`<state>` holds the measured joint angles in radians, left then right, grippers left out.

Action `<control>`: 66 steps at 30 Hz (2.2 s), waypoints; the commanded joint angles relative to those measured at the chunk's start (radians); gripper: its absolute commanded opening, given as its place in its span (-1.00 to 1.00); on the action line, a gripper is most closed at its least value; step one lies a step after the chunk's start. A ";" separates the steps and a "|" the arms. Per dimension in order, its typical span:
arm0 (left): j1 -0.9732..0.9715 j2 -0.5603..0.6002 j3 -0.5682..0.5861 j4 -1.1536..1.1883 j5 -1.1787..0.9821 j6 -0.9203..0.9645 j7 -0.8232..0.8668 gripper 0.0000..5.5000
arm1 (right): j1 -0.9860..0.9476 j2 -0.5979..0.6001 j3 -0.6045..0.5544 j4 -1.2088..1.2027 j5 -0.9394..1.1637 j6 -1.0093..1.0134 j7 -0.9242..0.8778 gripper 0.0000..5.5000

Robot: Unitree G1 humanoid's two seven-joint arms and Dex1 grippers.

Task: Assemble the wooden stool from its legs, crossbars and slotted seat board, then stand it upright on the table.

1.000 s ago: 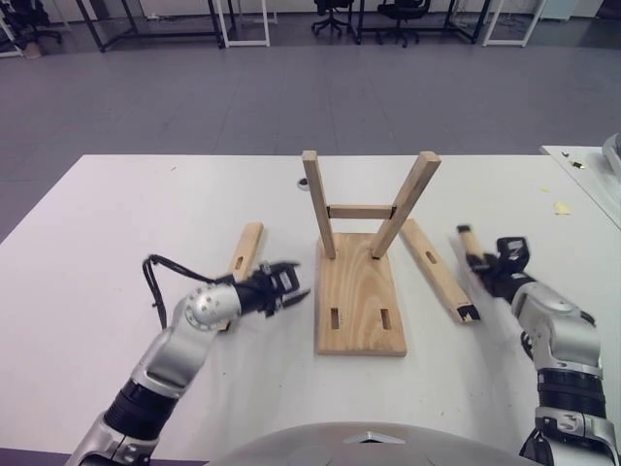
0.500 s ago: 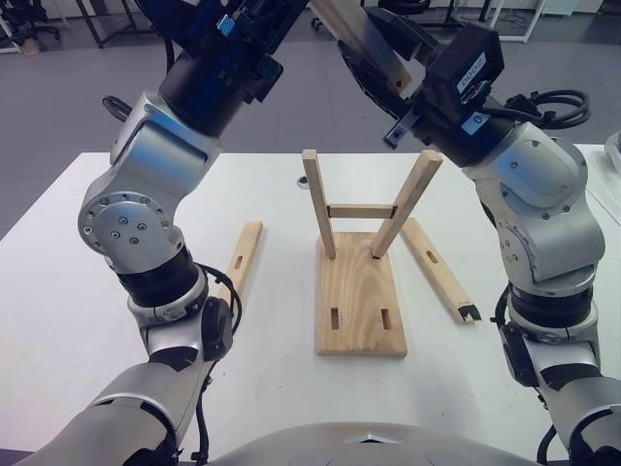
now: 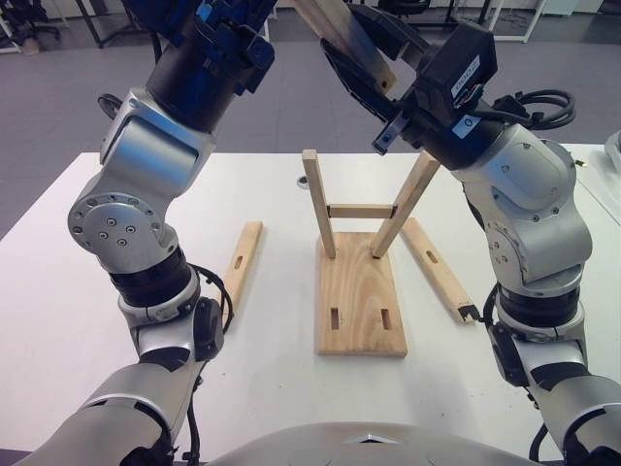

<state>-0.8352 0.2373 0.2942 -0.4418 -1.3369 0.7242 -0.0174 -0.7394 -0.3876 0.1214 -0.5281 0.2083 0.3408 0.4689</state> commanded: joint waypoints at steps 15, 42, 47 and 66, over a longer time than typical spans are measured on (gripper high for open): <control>0.352 0.358 0.244 0.104 0.058 0.009 -0.053 -0.85 | 0.102 -0.061 -0.033 -0.031 -0.048 0.083 -0.002 0.46; 0.890 -0.005 0.025 0.213 0.645 -0.376 -0.186 -0.85 | 0.245 0.018 0.021 -0.022 -0.116 0.090 -0.076 0.56; 0.880 0.001 0.046 0.148 0.624 -0.349 -0.157 -0.85 | 0.243 0.020 0.020 -0.017 -0.127 0.084 -0.077 0.56; 0.866 -0.015 0.000 0.229 0.750 -0.398 -0.167 -0.85 | 0.244 0.039 0.044 -0.004 -0.165 0.063 -0.082 0.56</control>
<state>0.0275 0.2310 0.3085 -0.2359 -0.6166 0.3172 -0.1880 -0.5015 -0.3478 0.1597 -0.5292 0.0504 0.4078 0.3874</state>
